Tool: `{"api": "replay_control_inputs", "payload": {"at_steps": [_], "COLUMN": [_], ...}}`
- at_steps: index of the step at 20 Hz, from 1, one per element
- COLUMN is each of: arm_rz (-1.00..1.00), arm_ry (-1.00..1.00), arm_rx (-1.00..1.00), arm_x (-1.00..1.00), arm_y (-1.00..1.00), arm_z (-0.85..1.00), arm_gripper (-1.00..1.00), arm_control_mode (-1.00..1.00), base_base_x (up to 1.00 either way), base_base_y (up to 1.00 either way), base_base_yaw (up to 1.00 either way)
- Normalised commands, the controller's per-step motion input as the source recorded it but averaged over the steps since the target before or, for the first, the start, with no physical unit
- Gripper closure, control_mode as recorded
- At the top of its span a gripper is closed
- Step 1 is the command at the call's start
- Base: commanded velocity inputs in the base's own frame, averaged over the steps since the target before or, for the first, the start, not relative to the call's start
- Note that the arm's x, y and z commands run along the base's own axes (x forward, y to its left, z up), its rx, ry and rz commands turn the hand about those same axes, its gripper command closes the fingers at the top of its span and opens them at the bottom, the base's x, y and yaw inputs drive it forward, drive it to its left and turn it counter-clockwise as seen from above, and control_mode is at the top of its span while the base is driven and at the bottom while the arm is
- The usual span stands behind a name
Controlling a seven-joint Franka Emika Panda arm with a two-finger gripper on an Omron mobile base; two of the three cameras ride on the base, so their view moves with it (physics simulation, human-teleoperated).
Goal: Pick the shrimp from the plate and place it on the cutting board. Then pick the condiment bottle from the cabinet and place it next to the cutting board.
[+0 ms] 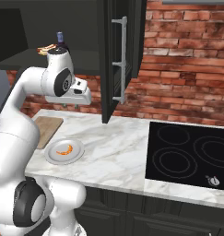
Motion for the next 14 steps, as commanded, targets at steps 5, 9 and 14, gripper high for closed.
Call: {"api": "replay_control_inputs", "payload": {"at_steps": [5, 9, 14], "arm_rz": [0.0, 0.0, 0.0], "arm_ry": [0.0, 0.0, 0.0], "arm_rx": [0.0, 0.0, 0.0], "arm_x": [-0.04, -0.2, -0.2], "arm_y": [0.0, 0.05, 0.11], "arm_z": [-0.09, -0.22, -0.25], "arm_gripper": [-1.0, -1.0, -1.0], "arm_control_mode": [-1.0, -1.0, -1.0], "base_base_x": [0.0, 0.0, 0.0], "base_base_y": [0.0, 0.0, 0.0], "base_base_yaw": [0.0, 0.0, 0.0]}}
